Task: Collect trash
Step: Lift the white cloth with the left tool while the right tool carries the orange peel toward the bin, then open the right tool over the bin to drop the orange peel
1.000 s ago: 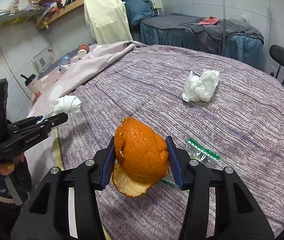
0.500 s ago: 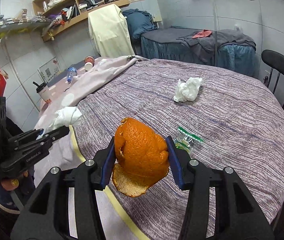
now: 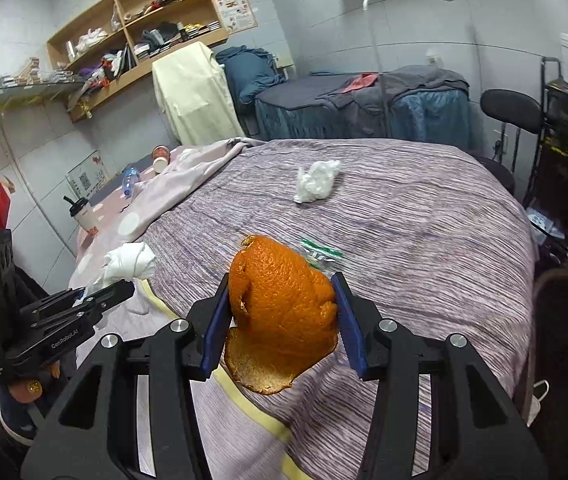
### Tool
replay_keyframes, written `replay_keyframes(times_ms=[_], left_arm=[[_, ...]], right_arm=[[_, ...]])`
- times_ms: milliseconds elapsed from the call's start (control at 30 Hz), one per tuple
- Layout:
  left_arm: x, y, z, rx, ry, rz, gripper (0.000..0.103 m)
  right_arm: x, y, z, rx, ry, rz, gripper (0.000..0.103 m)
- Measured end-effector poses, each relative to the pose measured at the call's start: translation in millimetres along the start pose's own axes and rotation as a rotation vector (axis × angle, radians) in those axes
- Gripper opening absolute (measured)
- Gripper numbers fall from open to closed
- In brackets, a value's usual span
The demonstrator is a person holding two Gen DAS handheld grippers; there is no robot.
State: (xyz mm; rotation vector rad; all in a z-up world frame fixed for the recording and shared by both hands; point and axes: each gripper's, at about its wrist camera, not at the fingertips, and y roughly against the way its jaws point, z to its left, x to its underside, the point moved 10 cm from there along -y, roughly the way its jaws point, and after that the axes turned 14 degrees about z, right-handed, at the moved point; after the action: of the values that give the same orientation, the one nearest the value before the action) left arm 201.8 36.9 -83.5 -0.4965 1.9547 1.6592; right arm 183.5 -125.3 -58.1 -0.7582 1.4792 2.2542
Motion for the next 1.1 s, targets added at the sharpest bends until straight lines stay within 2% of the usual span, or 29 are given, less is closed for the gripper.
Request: replay_keyframes(times_ms=[500, 1100], left_arm=[[10.7, 0.1, -81.1, 0.125, -0.068, 0.012, 0.019], [16.6, -2.6, -163.4, 0.238, -0.206, 0.037, 0.019]], right_arm=[[45.5, 47.2, -82.1, 0.065, -0.166, -0.044, 0.049], [83.7, 94.6, -176.3, 0.210, -0.349, -0.086, 0.049]])
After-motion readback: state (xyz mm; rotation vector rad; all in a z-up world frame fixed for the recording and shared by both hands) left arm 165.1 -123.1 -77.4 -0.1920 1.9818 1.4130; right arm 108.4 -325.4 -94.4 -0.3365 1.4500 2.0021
